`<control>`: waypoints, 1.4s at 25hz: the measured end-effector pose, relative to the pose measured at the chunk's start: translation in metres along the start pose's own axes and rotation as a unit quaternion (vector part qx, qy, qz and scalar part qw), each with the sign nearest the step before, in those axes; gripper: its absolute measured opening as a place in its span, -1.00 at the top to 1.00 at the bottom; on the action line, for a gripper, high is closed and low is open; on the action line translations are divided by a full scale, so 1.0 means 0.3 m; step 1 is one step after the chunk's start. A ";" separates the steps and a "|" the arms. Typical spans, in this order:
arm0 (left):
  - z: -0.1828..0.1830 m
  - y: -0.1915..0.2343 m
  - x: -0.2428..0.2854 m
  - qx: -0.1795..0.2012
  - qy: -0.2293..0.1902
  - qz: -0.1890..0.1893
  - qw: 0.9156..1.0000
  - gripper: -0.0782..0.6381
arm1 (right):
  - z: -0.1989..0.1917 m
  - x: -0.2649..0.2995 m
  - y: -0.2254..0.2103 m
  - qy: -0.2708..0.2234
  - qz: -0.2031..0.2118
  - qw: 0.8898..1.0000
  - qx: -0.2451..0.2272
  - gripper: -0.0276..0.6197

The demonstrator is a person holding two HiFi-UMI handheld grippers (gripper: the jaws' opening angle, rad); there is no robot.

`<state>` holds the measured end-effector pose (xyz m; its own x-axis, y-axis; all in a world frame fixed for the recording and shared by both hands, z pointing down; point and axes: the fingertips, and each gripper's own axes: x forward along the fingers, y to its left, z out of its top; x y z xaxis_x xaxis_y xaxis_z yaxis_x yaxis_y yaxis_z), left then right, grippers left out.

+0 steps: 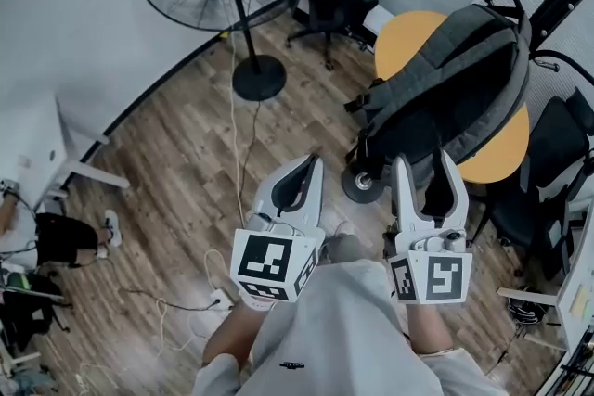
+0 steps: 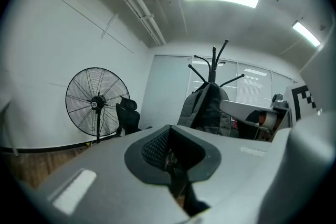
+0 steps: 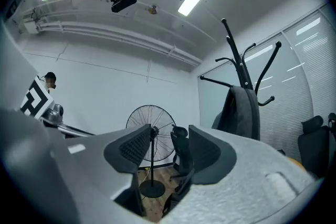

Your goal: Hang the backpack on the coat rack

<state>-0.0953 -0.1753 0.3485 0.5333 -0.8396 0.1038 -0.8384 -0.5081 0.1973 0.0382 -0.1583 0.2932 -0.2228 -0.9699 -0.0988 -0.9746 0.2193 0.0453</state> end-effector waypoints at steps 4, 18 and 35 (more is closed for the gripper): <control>-0.010 0.034 -0.035 0.002 0.000 0.017 1.000 0.73 | -0.034 0.016 0.040 0.013 0.020 1.000 0.008 0.24; -0.023 0.065 -0.098 0.011 -0.007 0.037 0.999 0.73 | -0.108 0.012 0.160 0.041 0.088 0.995 0.007 0.37; -0.030 0.047 -0.119 0.024 -0.006 0.044 0.999 0.73 | -0.127 -0.002 0.129 0.047 0.094 0.994 0.019 0.59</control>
<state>-0.1252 -0.1507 0.3562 0.4560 -0.8835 0.1072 -0.8867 -0.4406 0.1400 0.0014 -0.1534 0.3329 -0.3992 -0.9169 0.0012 -0.9167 0.3992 0.0158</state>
